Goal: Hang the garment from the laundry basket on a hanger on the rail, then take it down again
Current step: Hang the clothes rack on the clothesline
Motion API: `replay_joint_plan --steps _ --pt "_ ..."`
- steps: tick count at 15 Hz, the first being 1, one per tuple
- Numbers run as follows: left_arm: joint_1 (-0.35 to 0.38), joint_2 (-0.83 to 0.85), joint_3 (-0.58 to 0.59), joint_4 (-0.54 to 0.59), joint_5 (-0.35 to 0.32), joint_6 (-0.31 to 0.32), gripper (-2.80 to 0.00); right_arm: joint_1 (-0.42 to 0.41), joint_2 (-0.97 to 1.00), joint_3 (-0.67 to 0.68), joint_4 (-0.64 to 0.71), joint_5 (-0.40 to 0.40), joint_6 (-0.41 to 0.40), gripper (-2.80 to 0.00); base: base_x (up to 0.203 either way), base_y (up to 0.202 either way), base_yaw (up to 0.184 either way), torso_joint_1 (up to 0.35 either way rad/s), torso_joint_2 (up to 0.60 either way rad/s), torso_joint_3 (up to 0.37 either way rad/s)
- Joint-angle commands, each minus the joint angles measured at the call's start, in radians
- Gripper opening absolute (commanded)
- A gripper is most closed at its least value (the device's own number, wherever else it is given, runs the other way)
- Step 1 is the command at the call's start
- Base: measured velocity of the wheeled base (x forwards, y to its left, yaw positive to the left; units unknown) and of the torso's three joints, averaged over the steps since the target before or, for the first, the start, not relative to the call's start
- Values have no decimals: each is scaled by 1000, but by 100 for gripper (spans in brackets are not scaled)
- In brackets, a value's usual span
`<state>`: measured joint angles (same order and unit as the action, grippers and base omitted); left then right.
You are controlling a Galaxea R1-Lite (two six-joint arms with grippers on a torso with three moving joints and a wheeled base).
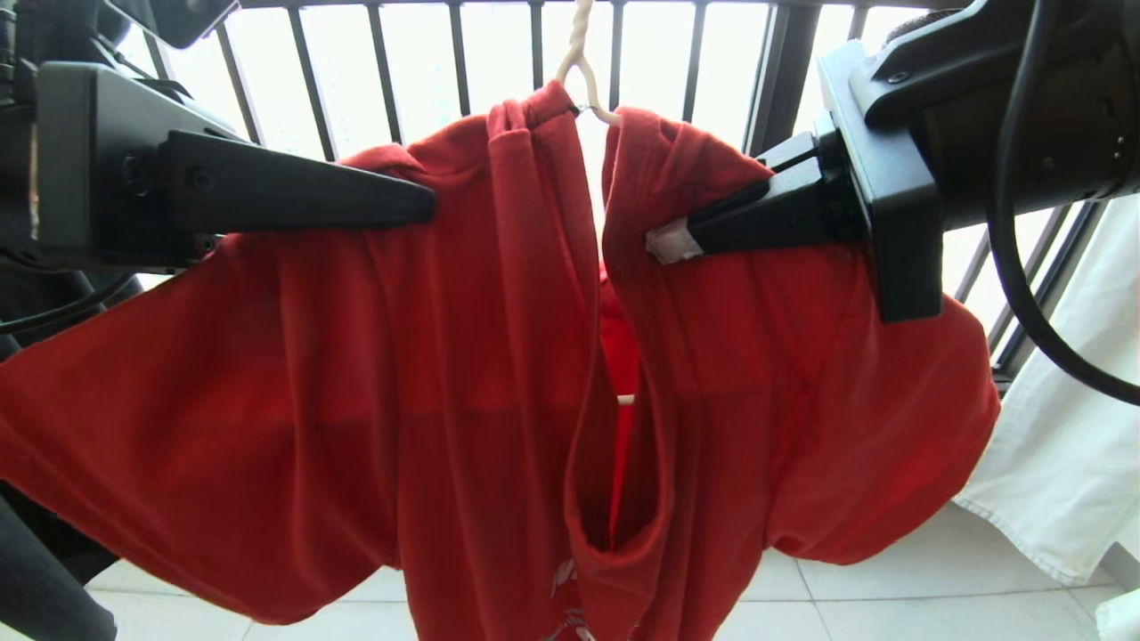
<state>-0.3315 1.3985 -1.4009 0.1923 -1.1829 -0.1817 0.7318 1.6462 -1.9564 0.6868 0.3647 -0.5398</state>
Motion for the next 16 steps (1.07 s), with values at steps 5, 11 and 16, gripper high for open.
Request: replay_joint_plan --steps 5,11,16 --pt "29 -16 0 1 18 6 0 -2 -21 7 4 2 11 -280 0 0 0 0 0 0" --pt "50 -47 0 -1 60 6 0 -3 -19 11 -8 5 72 -280 0 0 0 0 0 0" --pt "60 -68 -2 -3 121 5 0 -11 36 10 -102 -3 66 -280 0 0 0 0 0 0"
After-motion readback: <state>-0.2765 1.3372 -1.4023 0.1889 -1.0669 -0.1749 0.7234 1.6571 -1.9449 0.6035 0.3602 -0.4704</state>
